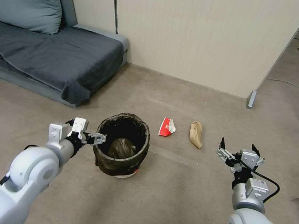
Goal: Pick up the trash bin, then pick up the garbage from the floor and place it into the trash bin.
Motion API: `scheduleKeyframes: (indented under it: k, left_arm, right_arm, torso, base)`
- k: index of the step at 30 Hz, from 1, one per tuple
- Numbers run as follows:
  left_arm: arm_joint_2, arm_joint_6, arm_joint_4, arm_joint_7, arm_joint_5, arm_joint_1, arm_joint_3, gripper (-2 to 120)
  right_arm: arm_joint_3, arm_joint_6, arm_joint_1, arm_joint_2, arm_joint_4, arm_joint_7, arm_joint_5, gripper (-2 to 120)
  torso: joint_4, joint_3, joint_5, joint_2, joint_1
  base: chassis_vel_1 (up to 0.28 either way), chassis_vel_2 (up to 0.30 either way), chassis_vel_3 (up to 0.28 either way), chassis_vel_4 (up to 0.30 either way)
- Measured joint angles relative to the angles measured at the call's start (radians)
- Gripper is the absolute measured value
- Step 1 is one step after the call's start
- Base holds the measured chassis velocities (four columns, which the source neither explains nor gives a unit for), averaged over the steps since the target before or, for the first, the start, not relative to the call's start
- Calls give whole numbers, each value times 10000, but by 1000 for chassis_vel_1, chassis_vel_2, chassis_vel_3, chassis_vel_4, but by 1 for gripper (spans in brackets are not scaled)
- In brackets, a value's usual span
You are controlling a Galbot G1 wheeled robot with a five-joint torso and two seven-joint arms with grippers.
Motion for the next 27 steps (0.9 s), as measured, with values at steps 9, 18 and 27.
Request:
scheduleKeyframes:
  k: [9,18,27]
  left_arm:
    - [166,-3,1036,-457,-624,-1440,1085,100]
    - [11,-3,1725,-701,-833,-2040,1491,100]
    - [-205,-3,2132,-1250,-1234,-1956,1533,100]
  right_arm:
    - [68,-1,-12,-26,-11,-5,-17,100]
    - [79,-1,27,21,-128,-13,-37,100]
    - [77,0,83,11,-239,-11,-46,100]
  torso:
    - [1,1,0,0,0]
    - [1,1,1,0,0]
    - [3,1,1,0,0]
  base:
    - [0,0,0,0]
    - [0,0,0,0]
    - [0,0,0,0]
